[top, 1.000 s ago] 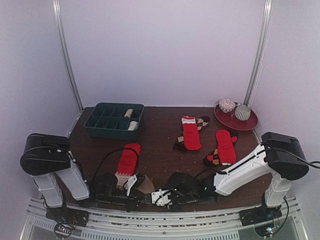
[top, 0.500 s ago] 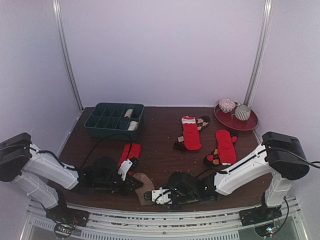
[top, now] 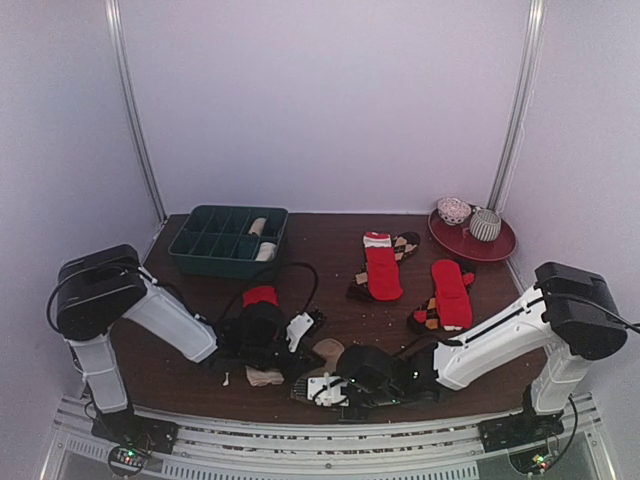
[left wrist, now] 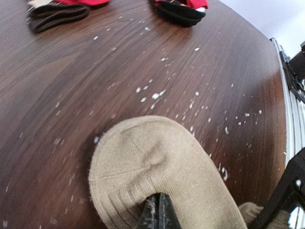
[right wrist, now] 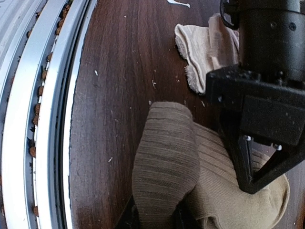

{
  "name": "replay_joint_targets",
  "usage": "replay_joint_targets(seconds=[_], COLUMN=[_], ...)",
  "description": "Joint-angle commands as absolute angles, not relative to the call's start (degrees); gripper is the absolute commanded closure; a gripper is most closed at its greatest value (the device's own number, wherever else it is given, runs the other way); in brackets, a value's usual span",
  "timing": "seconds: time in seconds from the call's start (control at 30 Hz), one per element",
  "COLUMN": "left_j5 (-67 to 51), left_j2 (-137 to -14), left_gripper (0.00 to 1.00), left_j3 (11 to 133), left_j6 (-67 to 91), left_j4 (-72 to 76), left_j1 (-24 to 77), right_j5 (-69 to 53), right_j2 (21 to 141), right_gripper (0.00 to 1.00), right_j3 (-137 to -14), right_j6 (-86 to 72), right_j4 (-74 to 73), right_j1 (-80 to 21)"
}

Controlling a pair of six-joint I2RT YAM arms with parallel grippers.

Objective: Roll the socks
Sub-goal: Roll a pair of socks at the center of the board.

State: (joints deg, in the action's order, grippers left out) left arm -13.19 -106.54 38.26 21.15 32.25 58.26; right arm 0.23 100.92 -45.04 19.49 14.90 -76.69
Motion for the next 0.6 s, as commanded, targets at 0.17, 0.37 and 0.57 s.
replay_joint_targets(seconds=[0.17,0.37,0.57], left_j5=[-15.64,-15.09,-14.38], left_j2=[-109.59,-108.99,-108.70], left_gripper=[1.00,1.00,1.00], left_j3=[37.55,36.12,36.70], left_j6=[15.67,15.02,13.75], left_j4=[27.77,28.00,27.44], left_j1=[57.04,57.04,57.04], right_j5=[-19.26,-31.28,-39.49], right_j2=[106.60,110.54,111.49], right_gripper=[0.91,0.90,0.90], right_j3=[-45.94,-41.61,-37.65], right_j6=[7.95,-4.19,-14.55], right_j4=[3.72,7.54,9.66], right_j1=[-70.17,-64.41,-61.51])
